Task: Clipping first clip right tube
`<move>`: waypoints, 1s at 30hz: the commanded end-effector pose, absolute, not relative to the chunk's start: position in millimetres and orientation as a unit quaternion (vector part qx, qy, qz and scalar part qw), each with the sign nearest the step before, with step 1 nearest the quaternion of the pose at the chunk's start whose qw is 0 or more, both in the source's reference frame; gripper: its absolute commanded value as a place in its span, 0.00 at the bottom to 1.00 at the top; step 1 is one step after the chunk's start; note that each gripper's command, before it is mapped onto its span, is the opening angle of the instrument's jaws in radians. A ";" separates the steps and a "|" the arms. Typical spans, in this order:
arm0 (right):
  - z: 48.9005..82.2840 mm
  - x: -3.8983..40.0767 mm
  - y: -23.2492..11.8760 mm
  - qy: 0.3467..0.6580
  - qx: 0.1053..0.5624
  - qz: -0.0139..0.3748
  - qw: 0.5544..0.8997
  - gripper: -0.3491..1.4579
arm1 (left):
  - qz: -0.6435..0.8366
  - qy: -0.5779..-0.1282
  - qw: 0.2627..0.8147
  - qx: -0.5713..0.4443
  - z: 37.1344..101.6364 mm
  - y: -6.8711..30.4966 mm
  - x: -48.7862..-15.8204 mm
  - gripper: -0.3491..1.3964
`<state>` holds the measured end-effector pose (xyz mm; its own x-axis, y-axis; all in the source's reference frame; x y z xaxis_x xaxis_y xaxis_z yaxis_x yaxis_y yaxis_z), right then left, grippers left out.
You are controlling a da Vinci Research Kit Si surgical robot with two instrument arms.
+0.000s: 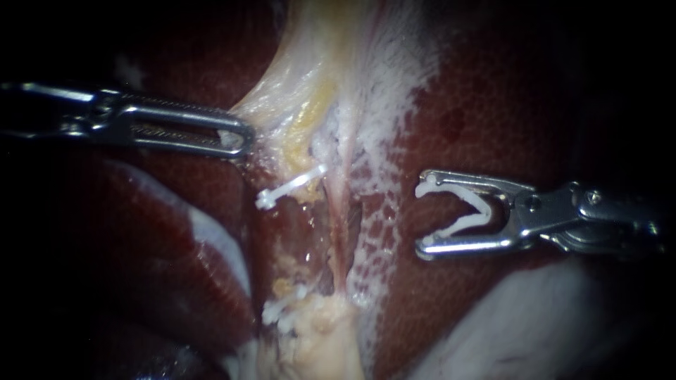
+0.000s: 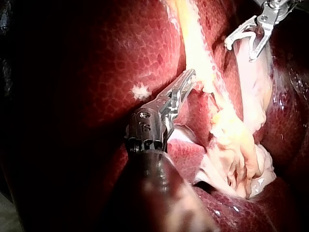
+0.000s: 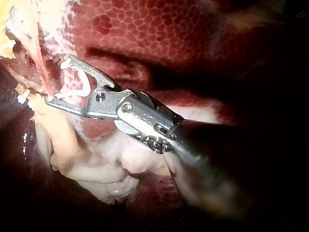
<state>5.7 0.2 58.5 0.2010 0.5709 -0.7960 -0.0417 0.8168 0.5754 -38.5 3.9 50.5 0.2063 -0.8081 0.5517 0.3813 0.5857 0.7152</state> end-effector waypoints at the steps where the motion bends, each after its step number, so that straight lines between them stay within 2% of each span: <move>1: 58.6 5.7 0.1 0.597 0.221 0.206 0.743 0.52 | -0.399 -0.487 0.745 0.219 50.5 3.9 -38.5 0.00; 7: 59.4 6.5 -0.9 0.599 0.225 0.199 0.742 0.52 | -0.399 -0.487 0.744 0.224 49.7 4.7 -37.9 0.00; 18: 62.5 9.9 -4.5 0.598 0.241 0.192 0.739 0.52 | -0.414 -0.487 0.739 0.213 46.2 8.5 -34.2 0.00; 30: 65.5 15.0 -7.1 0.590 0.273 0.202 0.732 0.52 | -0.416 -0.489 0.738 0.209 45.0 8.2 -34.5 0.00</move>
<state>15.5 -7.2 65.6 0.2209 0.6173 -0.7551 0.0298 0.7696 0.6378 -34.5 8.2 44.9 0.1758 -0.8183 0.5472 0.4093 0.5663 0.7154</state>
